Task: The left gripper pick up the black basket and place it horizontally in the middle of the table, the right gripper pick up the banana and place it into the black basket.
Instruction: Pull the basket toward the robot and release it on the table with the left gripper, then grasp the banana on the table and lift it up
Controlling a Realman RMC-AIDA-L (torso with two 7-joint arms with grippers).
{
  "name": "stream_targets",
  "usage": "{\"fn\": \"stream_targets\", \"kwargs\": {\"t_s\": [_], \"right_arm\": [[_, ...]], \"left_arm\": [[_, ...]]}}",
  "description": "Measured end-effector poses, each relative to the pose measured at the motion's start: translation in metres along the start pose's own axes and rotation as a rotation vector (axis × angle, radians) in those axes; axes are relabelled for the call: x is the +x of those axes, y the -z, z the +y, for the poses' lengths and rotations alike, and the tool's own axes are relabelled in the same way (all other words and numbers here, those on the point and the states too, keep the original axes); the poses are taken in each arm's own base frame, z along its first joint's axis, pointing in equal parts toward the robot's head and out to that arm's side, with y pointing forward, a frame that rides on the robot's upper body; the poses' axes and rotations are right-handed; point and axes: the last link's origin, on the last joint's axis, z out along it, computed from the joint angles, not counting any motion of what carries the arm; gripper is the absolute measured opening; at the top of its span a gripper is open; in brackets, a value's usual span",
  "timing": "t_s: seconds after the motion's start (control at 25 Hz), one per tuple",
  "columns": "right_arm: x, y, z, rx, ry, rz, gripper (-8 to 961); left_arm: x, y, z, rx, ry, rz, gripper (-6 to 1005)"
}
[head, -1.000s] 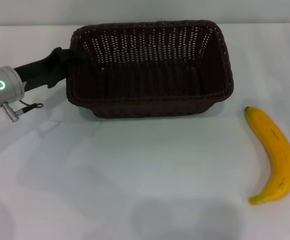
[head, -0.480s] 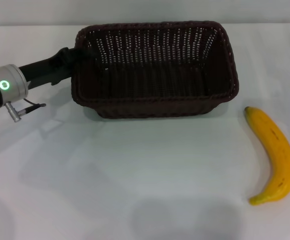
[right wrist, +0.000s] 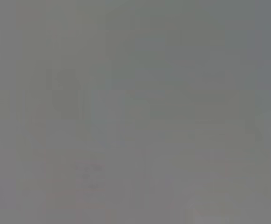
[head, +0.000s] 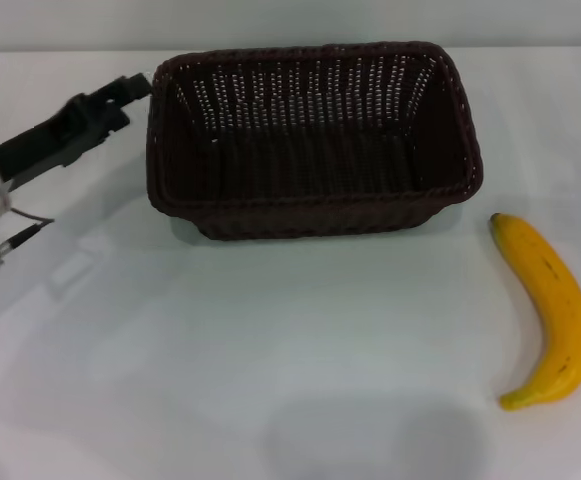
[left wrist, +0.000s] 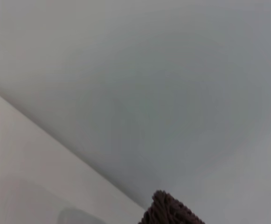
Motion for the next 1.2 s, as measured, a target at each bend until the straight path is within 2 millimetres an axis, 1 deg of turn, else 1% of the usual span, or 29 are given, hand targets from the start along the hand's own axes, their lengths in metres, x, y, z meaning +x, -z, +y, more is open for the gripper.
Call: {"fn": "stream_targets", "kwargs": {"t_s": [0.12, 0.16, 0.2, 0.32, 0.4, 0.56, 0.72, 0.84, 0.92, 1.08, 1.2], "right_arm": [[-0.001, 0.0, -0.004, 0.016, -0.004, -0.002, 879], [-0.001, 0.0, -0.005, 0.021, -0.006, -0.004, 879], [-0.002, 0.0, -0.006, 0.027, -0.011, -0.007, 879], [-0.003, 0.001, -0.011, 0.06, -0.035, -0.017, 879], [-0.003, 0.002, -0.015, 0.079, -0.061, -0.024, 879], [-0.004, 0.003, -0.021, 0.105, -0.166, -0.037, 879], [-0.006, 0.003, -0.026, 0.118, -0.253, -0.05, 879], [-0.006, 0.004, -0.027, 0.12, -0.301, -0.052, 879], [-0.005, 0.006, -0.028, 0.122, -0.342, -0.052, 879], [-0.004, 0.01, -0.036, 0.116, -0.418, -0.049, 879], [-0.005, 0.014, -0.043, 0.086, -0.426, -0.033, 878]], "left_arm": [[-0.002, 0.01, -0.002, -0.016, -0.007, 0.009, 744], [-0.002, 0.016, -0.003, -0.028, -0.021, 0.024, 754], [-0.002, 0.016, -0.003, -0.028, -0.021, 0.024, 764], [-0.001, 0.036, -0.006, -0.069, -0.088, 0.159, 775], [-0.003, 0.052, -0.012, -0.067, -0.143, 0.286, 775], [-0.01, 0.076, -0.027, 0.003, -0.205, 0.461, 776], [-0.011, 0.093, -0.037, 0.09, -0.277, 0.584, 778], [-0.007, 0.1, -0.043, 0.148, -0.302, 0.654, 779], [0.0, 0.104, -0.049, 0.214, -0.322, 0.689, 779], [0.007, 0.101, -0.056, 0.269, -0.322, 0.68, 780], [0.01, 0.097, -0.061, 0.323, -0.342, 0.653, 781]]}}
